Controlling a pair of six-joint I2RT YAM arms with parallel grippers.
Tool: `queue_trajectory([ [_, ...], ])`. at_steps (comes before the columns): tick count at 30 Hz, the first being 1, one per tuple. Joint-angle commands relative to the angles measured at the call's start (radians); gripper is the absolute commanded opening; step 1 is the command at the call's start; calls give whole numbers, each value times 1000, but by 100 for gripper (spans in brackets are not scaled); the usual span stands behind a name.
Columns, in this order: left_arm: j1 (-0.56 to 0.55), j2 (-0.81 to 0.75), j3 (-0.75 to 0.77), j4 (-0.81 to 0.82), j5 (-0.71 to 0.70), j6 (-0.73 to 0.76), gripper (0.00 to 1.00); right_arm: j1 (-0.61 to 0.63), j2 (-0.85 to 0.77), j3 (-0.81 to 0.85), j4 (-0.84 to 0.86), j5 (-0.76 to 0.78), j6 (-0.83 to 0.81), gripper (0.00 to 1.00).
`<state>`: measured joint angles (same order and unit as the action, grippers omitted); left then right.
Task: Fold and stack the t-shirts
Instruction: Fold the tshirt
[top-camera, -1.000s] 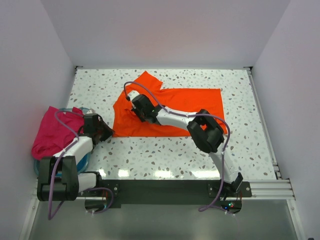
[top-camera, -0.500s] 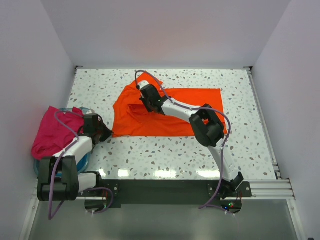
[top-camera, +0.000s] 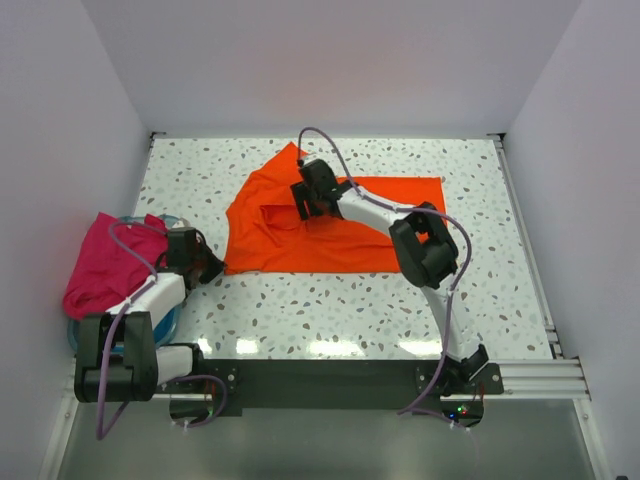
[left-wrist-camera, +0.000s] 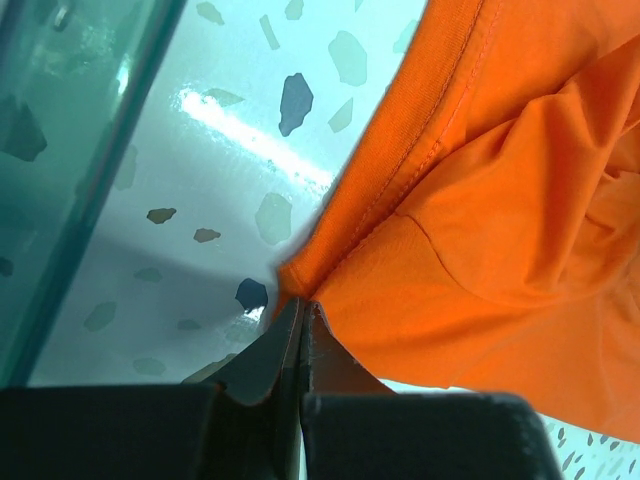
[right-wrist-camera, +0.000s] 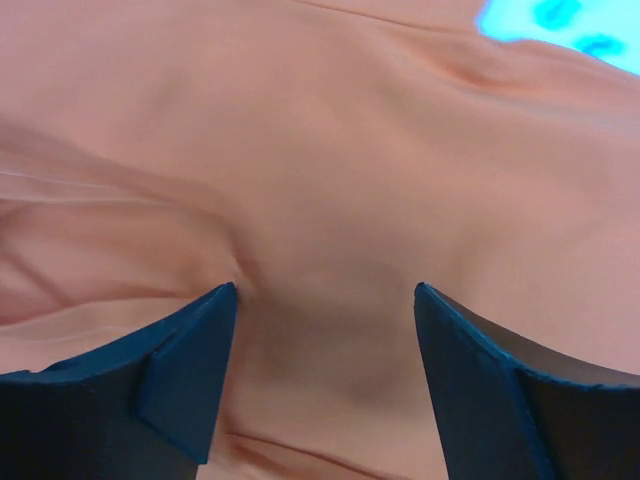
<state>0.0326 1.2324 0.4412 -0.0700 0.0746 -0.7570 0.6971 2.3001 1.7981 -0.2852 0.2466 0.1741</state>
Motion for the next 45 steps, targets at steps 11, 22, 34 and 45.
queue_trajectory([
  [11, 7, -51, -16, 21, 30, -42, 0, -337, -637, -612, -255, 102, 398, 78],
  [22, 7, -97, -33, 33, 51, -47, 0, -544, -858, -893, -238, 42, 475, 40],
  [34, 7, -91, -53, 55, 56, -44, 0, -585, -624, -701, -246, 62, 473, 6],
  [45, 7, -100, -53, 55, 57, -36, 0, -627, -501, -548, -282, 129, 441, 7],
])
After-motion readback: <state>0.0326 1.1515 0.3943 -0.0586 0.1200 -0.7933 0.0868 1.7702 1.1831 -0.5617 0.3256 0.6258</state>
